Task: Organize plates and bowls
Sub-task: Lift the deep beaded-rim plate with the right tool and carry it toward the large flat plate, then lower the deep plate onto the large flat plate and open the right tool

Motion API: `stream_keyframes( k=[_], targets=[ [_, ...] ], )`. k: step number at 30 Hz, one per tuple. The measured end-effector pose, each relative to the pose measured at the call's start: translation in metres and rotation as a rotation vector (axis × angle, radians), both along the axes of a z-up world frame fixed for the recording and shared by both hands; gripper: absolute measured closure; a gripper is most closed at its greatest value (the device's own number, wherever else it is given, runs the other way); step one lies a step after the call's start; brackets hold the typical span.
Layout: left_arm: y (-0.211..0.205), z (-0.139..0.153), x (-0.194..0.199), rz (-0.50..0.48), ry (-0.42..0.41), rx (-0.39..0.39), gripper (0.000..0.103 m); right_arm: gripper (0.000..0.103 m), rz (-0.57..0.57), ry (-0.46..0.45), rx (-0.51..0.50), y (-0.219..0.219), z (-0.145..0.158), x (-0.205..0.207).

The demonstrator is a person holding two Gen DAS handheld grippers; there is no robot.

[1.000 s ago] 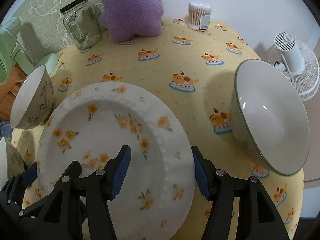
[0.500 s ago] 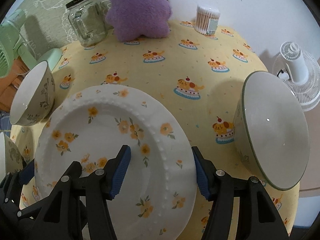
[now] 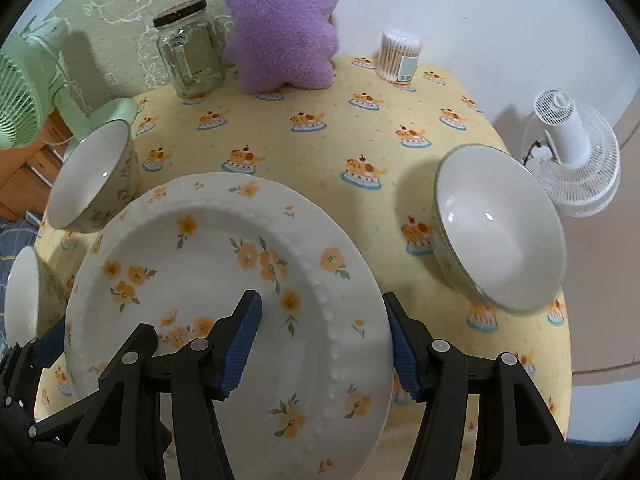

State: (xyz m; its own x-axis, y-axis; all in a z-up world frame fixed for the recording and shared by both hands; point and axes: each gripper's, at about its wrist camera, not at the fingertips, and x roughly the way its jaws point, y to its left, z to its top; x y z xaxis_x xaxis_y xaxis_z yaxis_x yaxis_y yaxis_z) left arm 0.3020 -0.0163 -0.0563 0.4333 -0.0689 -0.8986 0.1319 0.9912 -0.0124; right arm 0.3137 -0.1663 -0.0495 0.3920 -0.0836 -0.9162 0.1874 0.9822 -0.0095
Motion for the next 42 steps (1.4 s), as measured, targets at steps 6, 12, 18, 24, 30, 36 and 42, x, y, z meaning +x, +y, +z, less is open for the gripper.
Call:
stream_keyframes(
  k=[6, 12, 18, 24, 30, 36, 42],
  targets=[
    [0.01, 0.016, -0.02, -0.061, -0.004, -0.016, 0.026, 0.039, -0.033, -0.016, -0.023, 0.012, 0.021, -0.031],
    [0.015, 0.032, -0.041, -0.114, -0.03, -0.028, 0.026, 0.039, -0.085, -0.044, -0.031, 0.018, 0.04, -0.06],
    [0.011, 0.042, -0.06, -0.168, -0.048, -0.04, 0.026, 0.039, -0.133, -0.071, -0.04, 0.016, 0.054, -0.089],
    [-0.001, 0.043, -0.078, -0.189, -0.043, -0.043, 0.026, 0.039, -0.146, -0.072, -0.043, 0.005, 0.057, -0.114],
    [-0.02, 0.041, -0.096, -0.179, -0.037, -0.031, 0.026, 0.039, -0.117, -0.071, -0.028, -0.015, 0.053, -0.132],
    [-0.047, 0.033, -0.114, -0.13, -0.005, -0.032, 0.026, 0.039, -0.069, -0.057, -0.027, -0.041, 0.047, -0.146],
    [-0.077, 0.021, -0.13, -0.096, 0.022, -0.04, 0.026, 0.039, -0.025, -0.03, -0.028, -0.073, 0.037, -0.156]
  ],
)
